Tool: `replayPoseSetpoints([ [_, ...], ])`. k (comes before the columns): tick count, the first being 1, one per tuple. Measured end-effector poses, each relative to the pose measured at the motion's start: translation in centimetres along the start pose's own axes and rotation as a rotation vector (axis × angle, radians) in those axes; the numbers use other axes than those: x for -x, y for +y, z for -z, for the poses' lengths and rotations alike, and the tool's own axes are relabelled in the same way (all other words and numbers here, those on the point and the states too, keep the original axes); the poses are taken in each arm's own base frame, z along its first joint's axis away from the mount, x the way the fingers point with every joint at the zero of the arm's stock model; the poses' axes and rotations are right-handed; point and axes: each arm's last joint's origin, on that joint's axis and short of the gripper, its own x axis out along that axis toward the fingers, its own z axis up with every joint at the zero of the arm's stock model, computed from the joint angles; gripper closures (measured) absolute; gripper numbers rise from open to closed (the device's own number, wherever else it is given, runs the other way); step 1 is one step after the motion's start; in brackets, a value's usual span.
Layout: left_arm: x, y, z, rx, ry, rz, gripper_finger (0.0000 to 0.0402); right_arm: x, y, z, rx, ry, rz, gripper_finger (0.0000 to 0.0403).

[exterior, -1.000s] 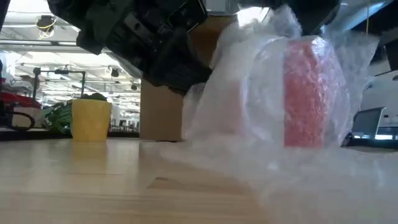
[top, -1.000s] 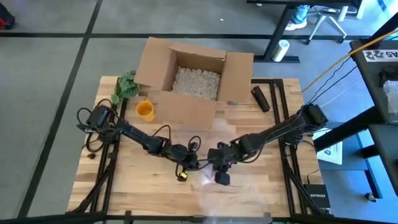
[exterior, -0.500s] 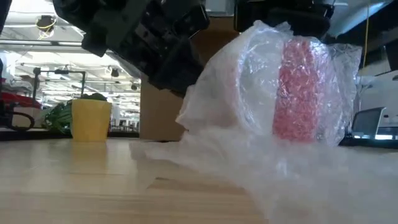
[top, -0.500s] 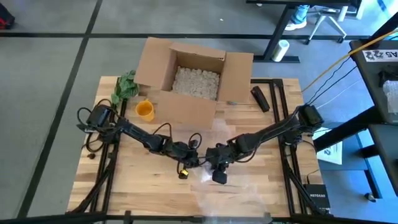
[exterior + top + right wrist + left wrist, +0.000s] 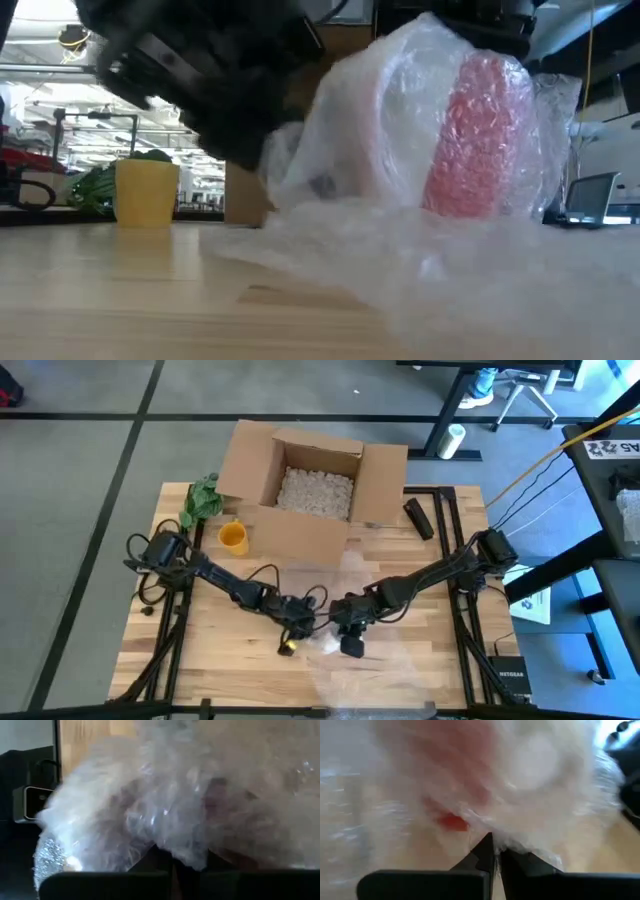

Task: Wrap mug
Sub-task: Wrap the red mug with the bubble wrap

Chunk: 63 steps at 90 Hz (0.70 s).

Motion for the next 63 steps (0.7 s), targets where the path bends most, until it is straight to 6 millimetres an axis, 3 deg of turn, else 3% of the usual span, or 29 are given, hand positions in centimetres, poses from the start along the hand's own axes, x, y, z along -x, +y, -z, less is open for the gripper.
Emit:
replayPoseSetpoints([
  [17, -0.3, 0.1, -0.3, -0.018, -0.058, -0.055, 0.0402, -0.2, -0.1, 0.0, -0.001, 0.005, 0.005, 0.0403],
  [43, -3.3, 3.3, 0.4, 0.024, -0.1, -0.014, 0.0401, 1.0, 0.8, -1.1, 0.014, -0.005, 0.024, 0.0403],
  [63, -4.9, 5.6, -0.9, 0.012, -0.057, -0.077, 0.0401, 1.5, 0.8, -0.9, 0.017, 0.047, 0.053, 0.0403],
])
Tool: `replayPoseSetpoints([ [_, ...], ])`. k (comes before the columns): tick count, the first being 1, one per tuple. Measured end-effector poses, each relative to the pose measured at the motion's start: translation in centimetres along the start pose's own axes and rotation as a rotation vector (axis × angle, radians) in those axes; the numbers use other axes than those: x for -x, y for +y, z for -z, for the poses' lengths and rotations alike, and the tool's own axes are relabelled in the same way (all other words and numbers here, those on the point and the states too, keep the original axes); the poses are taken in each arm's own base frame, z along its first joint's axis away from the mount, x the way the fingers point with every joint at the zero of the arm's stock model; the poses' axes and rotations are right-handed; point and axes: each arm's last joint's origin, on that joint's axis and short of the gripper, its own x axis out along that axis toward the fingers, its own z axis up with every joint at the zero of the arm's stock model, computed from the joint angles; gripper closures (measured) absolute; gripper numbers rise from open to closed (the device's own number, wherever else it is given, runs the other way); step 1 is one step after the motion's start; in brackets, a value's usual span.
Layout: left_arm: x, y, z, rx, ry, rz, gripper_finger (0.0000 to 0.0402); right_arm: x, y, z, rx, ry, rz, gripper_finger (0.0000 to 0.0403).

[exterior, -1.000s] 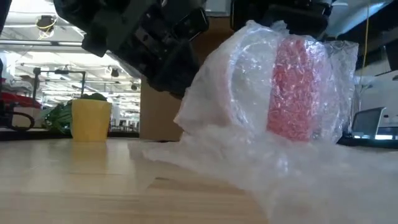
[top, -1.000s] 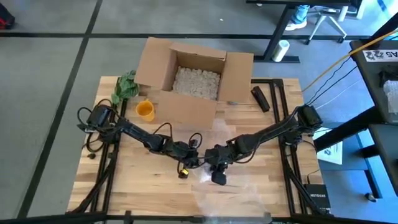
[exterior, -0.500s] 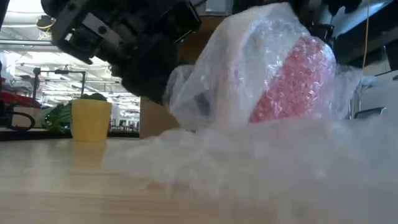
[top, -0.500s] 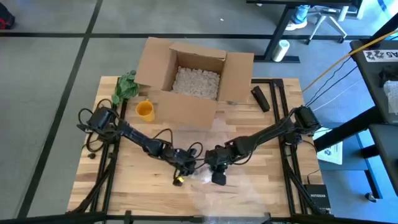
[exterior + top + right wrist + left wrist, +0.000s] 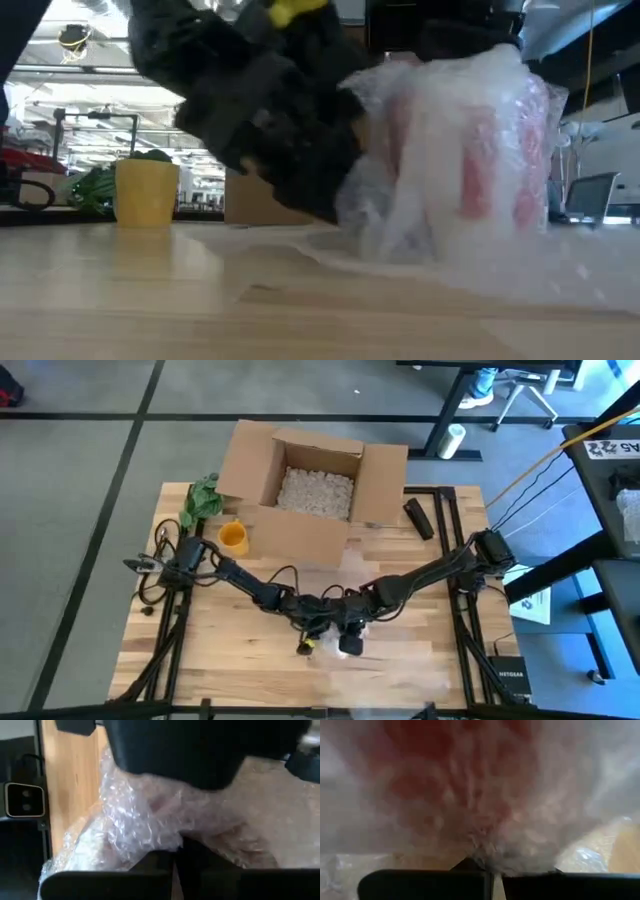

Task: Wrap mug
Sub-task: Wrap the red mug with the bubble wrap

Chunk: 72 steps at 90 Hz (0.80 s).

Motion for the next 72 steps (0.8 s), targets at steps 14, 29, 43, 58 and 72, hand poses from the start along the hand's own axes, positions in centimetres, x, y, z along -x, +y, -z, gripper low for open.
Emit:
replayPoseSetpoints([
  [14, 0.0, 0.4, -0.4, -0.025, 0.027, -0.014, 0.0401, 0.0, -0.4, 0.6, -0.017, 0.055, 0.047, 0.0403],
  [29, 0.2, 0.3, -0.1, -0.03, 0.093, -0.007, 0.0401, 0.0, -0.3, 0.4, -0.012, 0.042, 0.036, 0.0403],
  [43, 0.3, -0.3, -0.1, -0.059, 0.118, 0.0, 0.0402, -0.2, -0.3, 0.5, -0.009, 0.038, 0.032, 0.0403],
  [58, 0.4, -0.8, -0.3, -0.081, 0.094, 0.021, 0.0402, 0.0, -0.2, 0.4, -0.005, 0.032, 0.043, 0.0403],
  [72, 0.4, -0.8, -0.3, -0.075, 0.101, 0.029, 0.0402, 0.8, 0.2, -0.1, -0.001, 0.052, 0.064, 0.0403],
])
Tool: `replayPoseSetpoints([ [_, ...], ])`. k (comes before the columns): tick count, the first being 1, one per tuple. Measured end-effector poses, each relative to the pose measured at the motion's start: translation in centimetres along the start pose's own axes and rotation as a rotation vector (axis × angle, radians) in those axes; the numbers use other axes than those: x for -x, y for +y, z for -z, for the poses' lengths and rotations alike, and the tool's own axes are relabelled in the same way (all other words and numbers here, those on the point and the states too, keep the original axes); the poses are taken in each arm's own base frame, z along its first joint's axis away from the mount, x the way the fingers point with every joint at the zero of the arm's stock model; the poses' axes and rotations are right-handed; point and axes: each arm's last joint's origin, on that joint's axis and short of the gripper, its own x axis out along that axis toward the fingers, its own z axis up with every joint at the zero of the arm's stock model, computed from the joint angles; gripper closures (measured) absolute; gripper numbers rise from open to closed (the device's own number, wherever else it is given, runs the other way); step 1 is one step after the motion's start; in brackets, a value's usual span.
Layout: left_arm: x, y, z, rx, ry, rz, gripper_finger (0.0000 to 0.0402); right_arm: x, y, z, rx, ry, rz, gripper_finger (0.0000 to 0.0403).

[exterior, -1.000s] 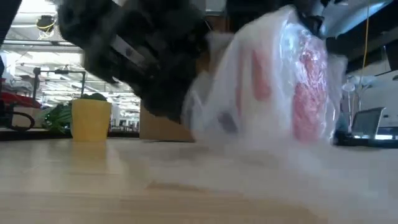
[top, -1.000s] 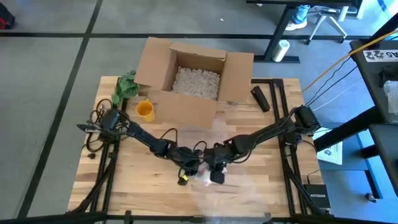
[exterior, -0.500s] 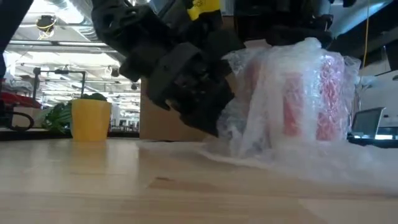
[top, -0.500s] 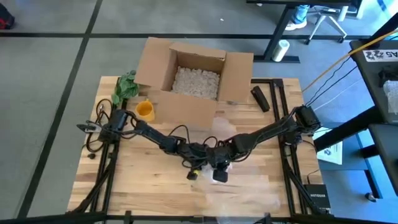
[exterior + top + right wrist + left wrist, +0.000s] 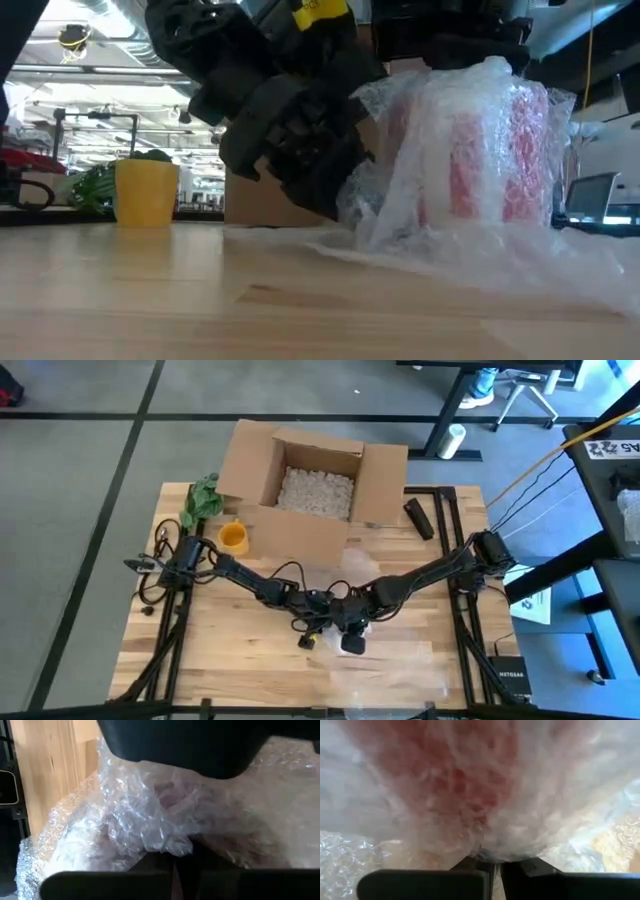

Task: Wrap mug
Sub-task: Wrap the red mug with the bubble wrap

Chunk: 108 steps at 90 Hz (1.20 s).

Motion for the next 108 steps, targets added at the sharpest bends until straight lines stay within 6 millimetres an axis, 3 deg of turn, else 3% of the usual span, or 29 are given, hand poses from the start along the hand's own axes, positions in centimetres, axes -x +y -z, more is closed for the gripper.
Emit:
replayPoseSetpoints([
  [42, 0.0, -0.1, 0.1, 0.0, 0.004, 0.012, 0.0402, 2.9, 1.8, -0.6, 0.034, 0.039, 0.056, 0.0403],
  [59, 0.0, -0.1, 0.1, 0.0, 0.004, 0.013, 0.0402, 3.2, 1.9, -0.5, 0.032, 0.065, 0.041, 0.0403],
  [96, 0.0, 0.0, 0.1, 0.0, 0.007, 0.015, 0.0402, -1.2, -0.8, 1.1, -0.004, 0.017, -0.088, 0.0403],
  [108, 0.1, 0.3, 0.2, 0.005, 0.008, 0.01, 0.0402, -1.7, -1.3, 1.2, -0.015, 0.012, -0.111, 0.0403],
])
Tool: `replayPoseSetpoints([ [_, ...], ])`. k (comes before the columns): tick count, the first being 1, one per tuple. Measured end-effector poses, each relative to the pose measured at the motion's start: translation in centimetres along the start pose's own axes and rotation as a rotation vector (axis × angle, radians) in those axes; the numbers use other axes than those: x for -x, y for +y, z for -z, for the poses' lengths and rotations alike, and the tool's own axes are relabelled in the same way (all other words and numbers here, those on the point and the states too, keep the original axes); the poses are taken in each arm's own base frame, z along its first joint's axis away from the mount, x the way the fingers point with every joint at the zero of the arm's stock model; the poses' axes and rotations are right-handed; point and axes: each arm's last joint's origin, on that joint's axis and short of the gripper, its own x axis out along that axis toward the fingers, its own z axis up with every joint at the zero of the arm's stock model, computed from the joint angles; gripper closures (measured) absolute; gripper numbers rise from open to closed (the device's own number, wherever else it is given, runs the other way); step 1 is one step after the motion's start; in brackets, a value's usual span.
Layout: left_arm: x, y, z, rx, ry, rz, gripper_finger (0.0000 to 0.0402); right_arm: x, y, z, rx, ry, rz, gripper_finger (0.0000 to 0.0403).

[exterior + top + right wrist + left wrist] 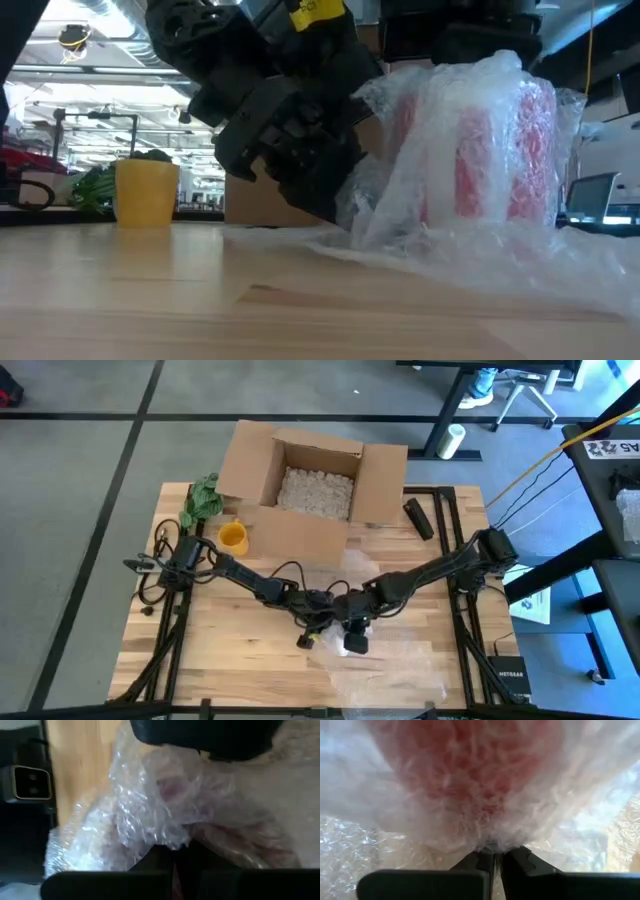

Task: Wrap mug
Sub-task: Wrap the red mug with the bubble wrap

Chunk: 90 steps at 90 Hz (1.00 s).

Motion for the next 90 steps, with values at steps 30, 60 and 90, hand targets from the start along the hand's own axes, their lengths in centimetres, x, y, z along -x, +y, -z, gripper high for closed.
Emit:
replayPoseSetpoints([
  [30, 0.1, 0.3, 0.1, 0.009, 0.005, -0.007, 0.0402, 1.9, 1.5, -1.2, 0.032, 0.012, 0.094, 0.0403],
  [60, 0.1, 0.4, 0.1, 0.01, 0.005, -0.015, 0.0402, 5.8, 4.3, -1.9, 0.07, 0.024, 0.185, 0.0403],
  [90, 0.1, 0.7, -0.3, 0.007, -0.04, -0.022, 0.0402, 6.5, 5.5, -1.5, 0.086, 0.039, 0.193, 0.0403],
])
